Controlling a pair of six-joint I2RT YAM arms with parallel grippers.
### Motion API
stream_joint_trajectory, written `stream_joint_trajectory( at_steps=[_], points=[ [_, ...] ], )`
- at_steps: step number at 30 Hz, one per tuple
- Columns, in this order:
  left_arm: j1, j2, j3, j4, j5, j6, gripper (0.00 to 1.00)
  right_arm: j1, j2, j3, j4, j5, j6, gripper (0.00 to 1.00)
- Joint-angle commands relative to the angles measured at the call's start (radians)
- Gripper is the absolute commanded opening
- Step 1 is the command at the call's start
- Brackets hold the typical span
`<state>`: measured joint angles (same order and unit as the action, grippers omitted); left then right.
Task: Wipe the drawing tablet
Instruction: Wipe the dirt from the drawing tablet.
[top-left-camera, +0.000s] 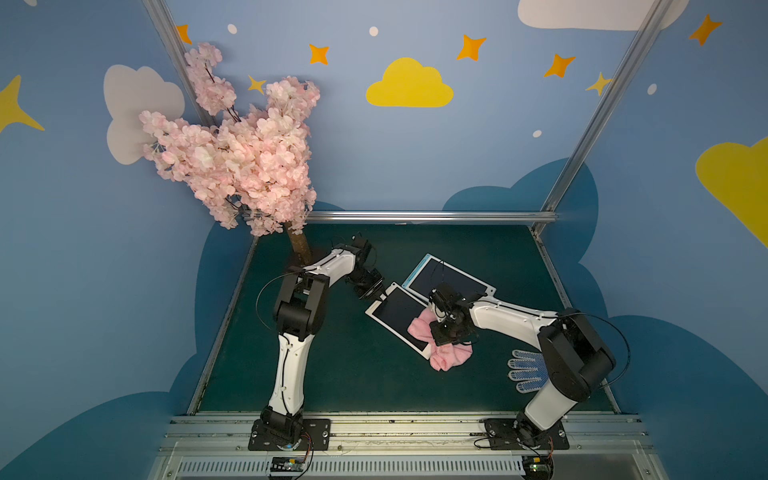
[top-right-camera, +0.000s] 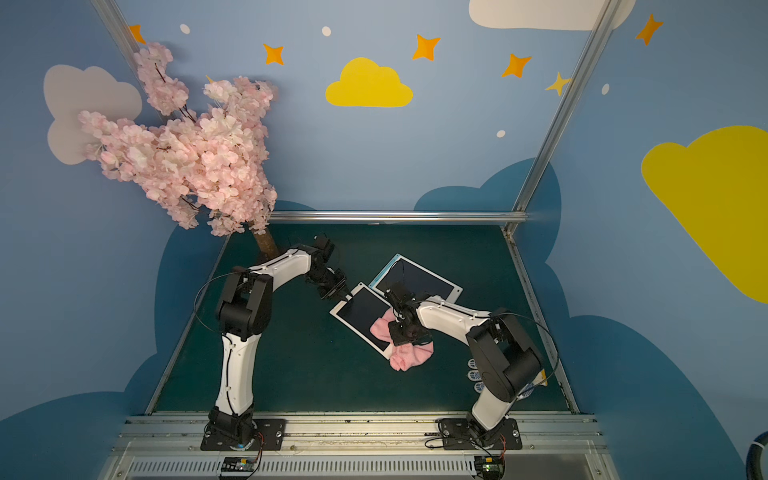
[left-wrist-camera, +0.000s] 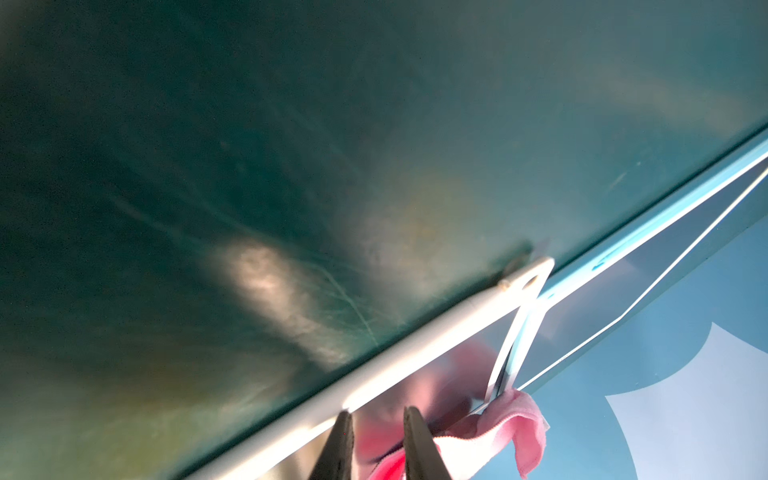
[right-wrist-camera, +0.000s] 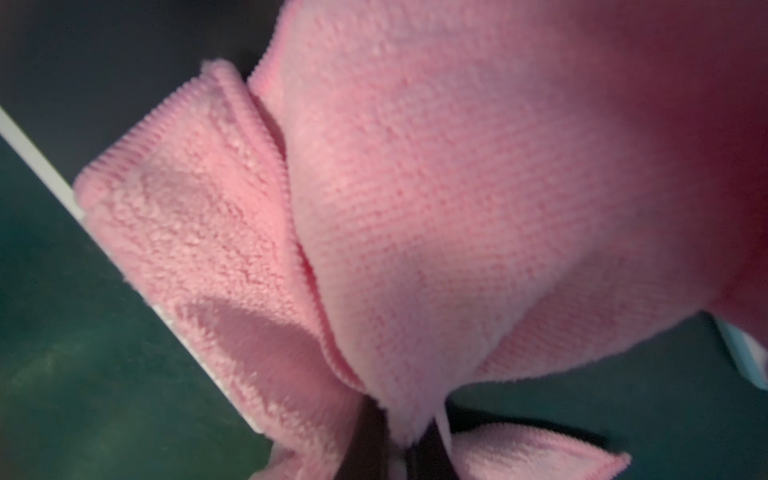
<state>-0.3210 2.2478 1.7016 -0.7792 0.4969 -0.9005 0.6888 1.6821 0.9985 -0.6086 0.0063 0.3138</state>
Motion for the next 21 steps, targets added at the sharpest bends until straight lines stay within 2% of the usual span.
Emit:
stream_joint_trajectory(
  at_steps=[1, 7, 11, 17, 21],
  points=[
    [-0.005, 0.053, 0.001, -0.031, -0.044, 0.015, 0.25, -0.02, -0.005, -0.008, 0.003, 0.046, -0.007, 0.0],
    [-0.006, 0.055, 0.002, -0.031, -0.045, 0.014, 0.25, 0.038, 0.059, 0.008, 0.006, 0.034, -0.018, 0.0],
    [-0.007, 0.054, 0.003, -0.031, -0.046, 0.012, 0.25, 0.047, 0.12, 0.001, 0.013, 0.008, 0.023, 0.0],
    [-0.007, 0.055, 0.0, -0.031, -0.045, 0.011, 0.25, 0.061, 0.102, -0.028, 0.01, -0.04, 0.03, 0.0],
    [-0.006, 0.058, 0.004, -0.031, -0.043, 0.012, 0.25, 0.104, 0.091, -0.017, -0.02, -0.027, 0.029, 0.0]
  ],
)
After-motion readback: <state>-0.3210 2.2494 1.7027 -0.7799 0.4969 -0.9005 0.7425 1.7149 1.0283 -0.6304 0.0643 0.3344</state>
